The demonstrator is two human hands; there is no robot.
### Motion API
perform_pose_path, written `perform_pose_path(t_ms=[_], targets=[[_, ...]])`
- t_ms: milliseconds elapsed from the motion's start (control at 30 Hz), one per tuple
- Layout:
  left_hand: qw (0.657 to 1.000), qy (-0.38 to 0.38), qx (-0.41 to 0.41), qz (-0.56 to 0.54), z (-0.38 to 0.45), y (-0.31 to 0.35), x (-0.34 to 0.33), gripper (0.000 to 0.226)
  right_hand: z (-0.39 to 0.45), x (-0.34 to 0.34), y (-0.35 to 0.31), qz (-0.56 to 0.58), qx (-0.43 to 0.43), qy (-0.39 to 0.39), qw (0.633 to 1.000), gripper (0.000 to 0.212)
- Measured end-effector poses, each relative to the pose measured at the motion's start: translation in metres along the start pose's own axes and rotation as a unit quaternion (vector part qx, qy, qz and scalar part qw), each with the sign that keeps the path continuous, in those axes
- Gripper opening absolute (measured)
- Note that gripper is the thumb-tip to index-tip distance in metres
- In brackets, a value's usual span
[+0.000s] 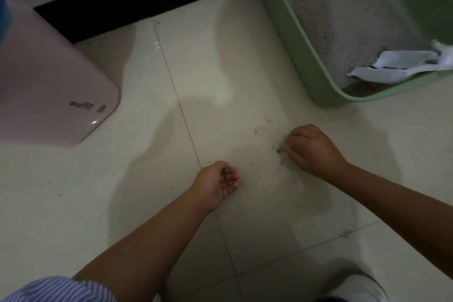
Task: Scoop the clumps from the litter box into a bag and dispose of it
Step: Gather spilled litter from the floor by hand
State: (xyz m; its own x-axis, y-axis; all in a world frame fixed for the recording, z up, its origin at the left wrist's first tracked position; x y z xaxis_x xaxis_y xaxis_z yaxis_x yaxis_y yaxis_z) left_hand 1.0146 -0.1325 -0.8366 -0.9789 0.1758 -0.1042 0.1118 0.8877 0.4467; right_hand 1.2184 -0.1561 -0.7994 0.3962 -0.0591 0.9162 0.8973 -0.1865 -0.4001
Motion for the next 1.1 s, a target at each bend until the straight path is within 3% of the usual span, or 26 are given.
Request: perform_pose_path(t_ms=[100,300,400,533,767,867,933,967,1100], targets=[[1.0,0.003,-0.001,0.003,0.0,0.001,-0.001,0.037,-0.01,-0.014,0.01,0.017,-0.115,-0.029,0.993,0.03],[1.0,0.005,0.004,-0.004,-0.001,-0.003,-0.003,0.037,-0.007,-0.021,-0.002,0.011,-0.16,-0.004,0.987,0.016],[1.0,0.003,0.008,-0.013,-0.001,-0.005,-0.008,0.037,-0.005,-0.027,-0.007,-0.021,-0.125,-0.034,0.991,0.012],[0.999,-0.007,0.017,-0.034,0.0,-0.005,-0.012,0.037,-0.002,-0.036,-0.009,-0.071,-0.083,-0.105,0.989,0.032],[0.997,-0.037,0.027,-0.069,0.002,-0.004,-0.014,0.037,-0.005,-0.039,-0.014,-0.099,-0.066,-0.131,0.984,0.041],[0.995,-0.047,0.03,-0.082,0.001,-0.006,-0.013,0.034,-0.001,-0.028,-0.021,-0.038,-0.096,-0.103,0.989,0.037],[0.994,-0.052,0.03,-0.094,0.001,-0.008,-0.013,0.032,0.002,-0.019,-0.041,0.075,-0.113,-0.106,0.985,0.01],[0.993,-0.053,0.028,-0.098,0.001,-0.008,-0.013,0.032,0.003,-0.016,-0.052,0.125,-0.108,-0.111,0.98,0.008],[0.99,-0.045,0.024,-0.133,0.001,-0.006,-0.011,0.034,0.003,-0.005,-0.068,0.134,-0.082,-0.145,0.977,0.029]])
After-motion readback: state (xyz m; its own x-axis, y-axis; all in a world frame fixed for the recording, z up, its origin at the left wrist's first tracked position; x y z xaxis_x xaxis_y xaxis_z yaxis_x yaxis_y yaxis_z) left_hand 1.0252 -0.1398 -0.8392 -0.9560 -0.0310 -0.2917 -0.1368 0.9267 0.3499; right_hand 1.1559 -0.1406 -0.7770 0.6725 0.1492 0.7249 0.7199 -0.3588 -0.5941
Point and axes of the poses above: each hand's wrist, its own z-axis towards the middle knuckle, its own x-axis out of the back of the hand, y = z × x, the point moved 7 cm from there along z, towards the middle knuckle, and after that the axes turned 12 degrees about -x, right-handed, at the moved point
